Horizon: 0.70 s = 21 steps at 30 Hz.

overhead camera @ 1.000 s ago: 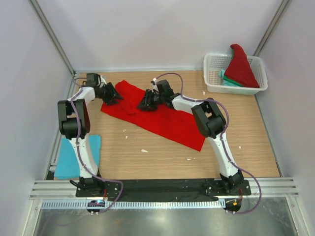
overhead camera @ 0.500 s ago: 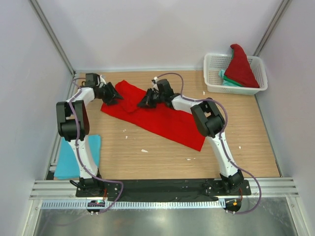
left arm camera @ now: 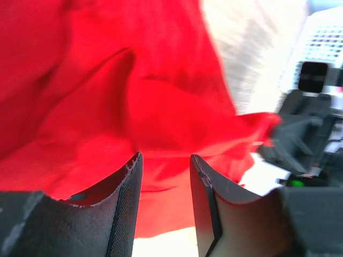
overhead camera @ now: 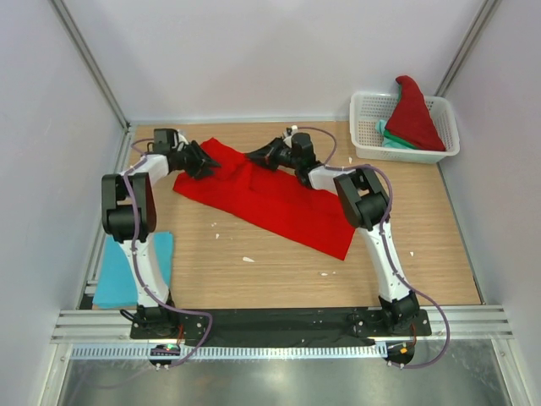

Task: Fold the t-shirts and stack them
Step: Fold the tshirt

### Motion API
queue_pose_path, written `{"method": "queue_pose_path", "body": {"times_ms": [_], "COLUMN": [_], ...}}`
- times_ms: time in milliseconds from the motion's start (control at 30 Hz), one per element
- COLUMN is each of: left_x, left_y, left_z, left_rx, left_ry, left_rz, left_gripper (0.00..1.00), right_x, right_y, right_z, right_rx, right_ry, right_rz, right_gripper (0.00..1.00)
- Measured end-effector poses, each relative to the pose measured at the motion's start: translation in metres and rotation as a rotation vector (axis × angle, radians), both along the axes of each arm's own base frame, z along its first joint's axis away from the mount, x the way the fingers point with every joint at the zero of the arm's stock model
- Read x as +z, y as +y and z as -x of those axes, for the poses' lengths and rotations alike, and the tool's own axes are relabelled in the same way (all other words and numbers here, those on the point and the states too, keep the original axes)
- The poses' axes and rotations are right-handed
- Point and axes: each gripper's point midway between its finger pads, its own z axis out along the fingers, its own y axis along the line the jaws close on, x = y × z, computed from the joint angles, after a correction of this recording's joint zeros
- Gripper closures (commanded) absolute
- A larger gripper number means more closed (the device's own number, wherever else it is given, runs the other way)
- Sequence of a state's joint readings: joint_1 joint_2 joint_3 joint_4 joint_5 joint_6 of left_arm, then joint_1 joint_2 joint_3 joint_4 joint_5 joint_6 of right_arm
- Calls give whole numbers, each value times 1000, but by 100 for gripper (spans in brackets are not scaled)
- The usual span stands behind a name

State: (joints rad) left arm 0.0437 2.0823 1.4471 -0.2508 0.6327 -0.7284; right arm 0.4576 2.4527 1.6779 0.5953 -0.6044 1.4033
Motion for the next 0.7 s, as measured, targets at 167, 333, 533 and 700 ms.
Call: {"method": "queue_pose_path", "body": {"times_ms": [167, 333, 533, 700], "left_x": [9, 1, -16, -3], "left_y": [-17, -19, -4, -1], "left_z": [-9, -10, 12, 10], "left_rx": [14, 52, 121, 121], "left_ry": [-19, -1, 38, -17], "left_rz": [46, 42, -37, -54], "left_gripper": [56, 50, 46, 43], "right_x": [-20, -27, -24, -23], "right_y": [6, 7, 7, 7], "right_z": [3, 4, 4, 3], "right_rx": [0, 2, 2, 3], "right_ry": [61, 78, 66, 62], "right_rz": [-22, -24, -31, -33], "right_gripper": [92, 92, 92, 92]}}
